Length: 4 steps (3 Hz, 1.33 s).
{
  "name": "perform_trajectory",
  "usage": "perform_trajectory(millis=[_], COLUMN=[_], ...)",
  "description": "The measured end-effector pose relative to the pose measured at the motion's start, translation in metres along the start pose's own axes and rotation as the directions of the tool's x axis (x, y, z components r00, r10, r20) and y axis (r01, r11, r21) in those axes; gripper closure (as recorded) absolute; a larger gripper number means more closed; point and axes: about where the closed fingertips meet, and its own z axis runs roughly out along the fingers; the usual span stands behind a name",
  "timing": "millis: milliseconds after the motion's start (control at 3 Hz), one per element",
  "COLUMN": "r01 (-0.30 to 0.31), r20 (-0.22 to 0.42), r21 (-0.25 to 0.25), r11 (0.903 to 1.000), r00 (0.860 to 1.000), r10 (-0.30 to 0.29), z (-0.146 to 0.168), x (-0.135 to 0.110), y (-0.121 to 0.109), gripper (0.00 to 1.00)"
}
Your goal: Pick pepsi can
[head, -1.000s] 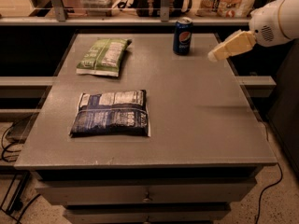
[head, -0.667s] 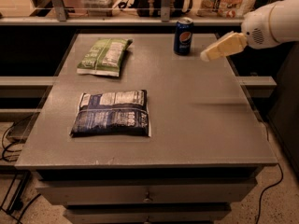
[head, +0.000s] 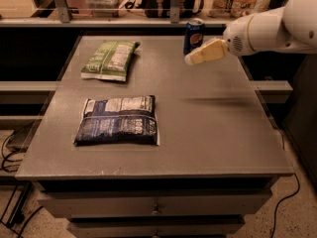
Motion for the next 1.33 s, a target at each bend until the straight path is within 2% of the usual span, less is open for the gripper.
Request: perform_trajectory(millis=[667, 1000, 1333], r01=[-0.051, -0.077, -0.098], r20=[0.086, 0.122, 0.145], r21=[-0.029, 0.000, 0.059], r11=[0.9983, 0.9970, 0.9934], r00=[0.995, 0.990, 0.985], r10=[0.053, 0.077, 0.089], z=[0.071, 0.096, 0.110], x=[-0.016, -0.022, -0.024], y=[-0.017, -0.042, -0.074], gripper=[0.00, 0.00, 0.00])
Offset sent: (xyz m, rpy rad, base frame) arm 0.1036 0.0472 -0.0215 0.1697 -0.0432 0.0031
